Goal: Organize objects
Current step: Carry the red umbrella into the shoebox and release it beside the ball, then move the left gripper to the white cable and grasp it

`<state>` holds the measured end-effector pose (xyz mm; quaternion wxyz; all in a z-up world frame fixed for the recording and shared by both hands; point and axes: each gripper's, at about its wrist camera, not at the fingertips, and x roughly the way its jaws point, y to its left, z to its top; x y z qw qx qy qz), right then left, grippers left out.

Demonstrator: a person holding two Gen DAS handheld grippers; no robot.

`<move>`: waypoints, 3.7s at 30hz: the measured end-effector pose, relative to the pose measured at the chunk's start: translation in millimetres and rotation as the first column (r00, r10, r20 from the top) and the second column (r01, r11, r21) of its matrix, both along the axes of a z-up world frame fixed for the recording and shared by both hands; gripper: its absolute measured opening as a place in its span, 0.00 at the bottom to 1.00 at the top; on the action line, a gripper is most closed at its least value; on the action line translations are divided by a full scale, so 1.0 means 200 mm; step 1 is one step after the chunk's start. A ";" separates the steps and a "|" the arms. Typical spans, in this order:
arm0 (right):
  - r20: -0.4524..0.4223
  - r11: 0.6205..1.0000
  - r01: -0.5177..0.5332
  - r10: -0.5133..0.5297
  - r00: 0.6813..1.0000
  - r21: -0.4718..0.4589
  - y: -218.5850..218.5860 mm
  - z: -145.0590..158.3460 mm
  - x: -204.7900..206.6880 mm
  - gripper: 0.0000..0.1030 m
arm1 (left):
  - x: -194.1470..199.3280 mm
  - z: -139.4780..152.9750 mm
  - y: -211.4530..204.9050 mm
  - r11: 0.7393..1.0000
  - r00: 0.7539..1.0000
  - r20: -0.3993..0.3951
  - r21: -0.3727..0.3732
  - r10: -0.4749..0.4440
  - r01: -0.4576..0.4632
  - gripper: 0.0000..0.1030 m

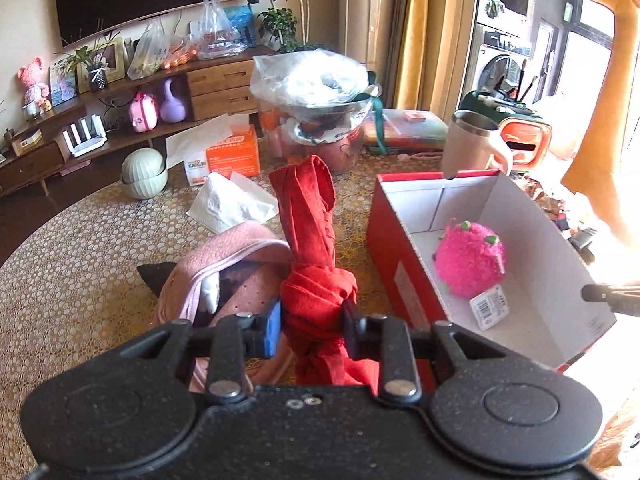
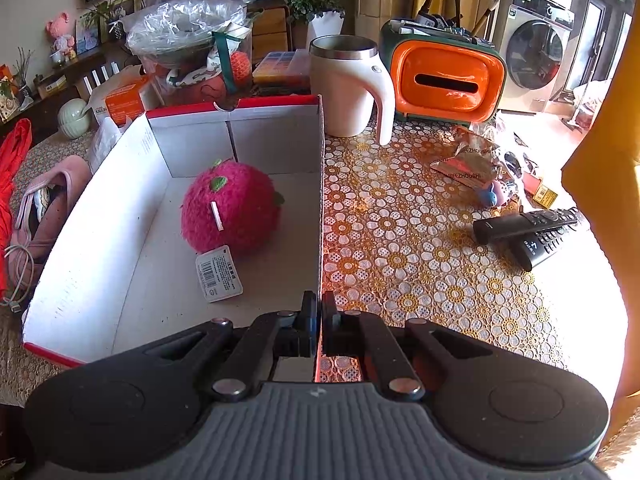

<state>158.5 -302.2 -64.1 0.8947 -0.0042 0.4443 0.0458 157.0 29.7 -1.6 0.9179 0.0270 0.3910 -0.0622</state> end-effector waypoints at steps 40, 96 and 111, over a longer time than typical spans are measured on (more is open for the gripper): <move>-0.001 1.000 0.003 -0.003 1.000 0.014 0.00 0.00 0.02 0.01 | 0.34 -0.31 -0.85 0.977 0.978 -0.201 0.191 -0.054 0.093 0.30; -0.005 1.000 -0.001 0.001 1.000 0.010 0.01 -0.01 0.01 0.01 | 0.26 -0.24 -0.79 0.991 0.981 -0.171 0.080 -0.096 0.111 0.74; -0.009 1.000 -0.001 0.001 1.000 0.000 0.02 -0.01 0.01 0.01 | 0.11 0.07 -0.47 0.995 0.996 -0.020 0.047 -0.084 0.085 0.87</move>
